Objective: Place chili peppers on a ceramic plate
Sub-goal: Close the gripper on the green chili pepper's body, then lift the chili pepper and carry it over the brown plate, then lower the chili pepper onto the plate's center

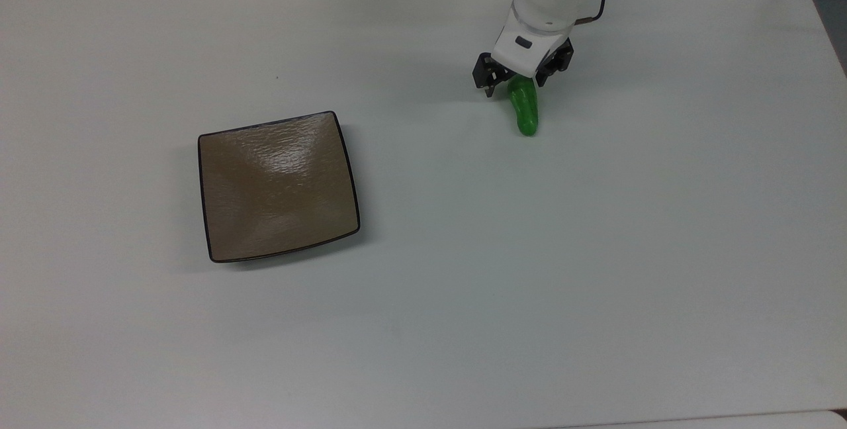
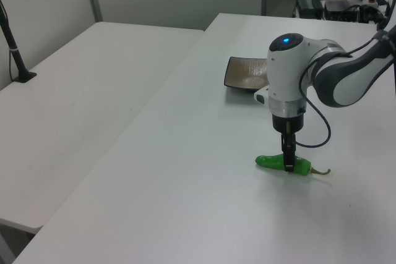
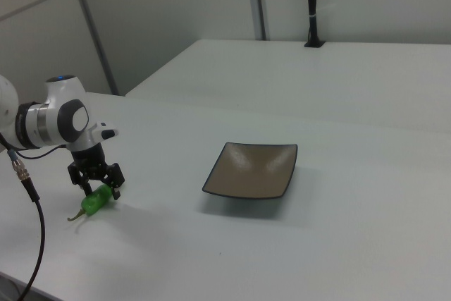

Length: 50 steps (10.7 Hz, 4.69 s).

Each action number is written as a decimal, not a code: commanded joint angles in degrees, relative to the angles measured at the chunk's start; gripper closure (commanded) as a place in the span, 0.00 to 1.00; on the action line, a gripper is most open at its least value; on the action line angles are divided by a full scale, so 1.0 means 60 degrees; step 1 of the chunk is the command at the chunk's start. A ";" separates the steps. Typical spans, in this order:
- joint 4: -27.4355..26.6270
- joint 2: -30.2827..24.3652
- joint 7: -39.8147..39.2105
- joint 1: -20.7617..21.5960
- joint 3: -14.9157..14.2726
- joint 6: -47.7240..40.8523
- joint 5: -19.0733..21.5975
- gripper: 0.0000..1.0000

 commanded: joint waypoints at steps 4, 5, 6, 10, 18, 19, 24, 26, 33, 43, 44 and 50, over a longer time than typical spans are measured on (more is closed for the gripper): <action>-0.0142 -0.0061 0.0187 0.0017 0.0032 0.0253 -0.0205 0.70; -0.0127 -0.0105 0.0142 0.0017 0.0032 0.0239 -0.0205 0.84; -0.0084 -0.0163 0.0113 0.0003 0.0032 0.0180 -0.0205 0.94; 0.0791 -0.0383 -0.0105 -0.0129 0.0017 -0.0928 -0.0089 0.97; 0.4470 -0.0940 -0.2916 -0.2923 -0.0085 -0.4741 0.1186 0.97; 0.4675 -0.0940 -0.3239 -0.3347 -0.0100 -0.4757 0.1201 0.97; 0.4985 -0.0619 -0.5273 -0.5224 -0.0129 -0.4596 0.1011 0.97; 0.5029 -0.0210 -0.5862 -0.5664 -0.0129 -0.4057 0.0996 0.97; 0.5029 0.1797 -0.6023 -0.6134 -0.0144 -0.1858 0.0236 0.97; 0.4853 0.2677 -0.6142 -0.6135 -0.0144 -0.0948 0.0132 0.90; 0.4853 0.2707 -0.6157 -0.6149 -0.0144 -0.0948 0.0132 0.81; 0.4912 0.2664 -0.6055 -0.6062 -0.0144 -0.0977 0.0073 0.00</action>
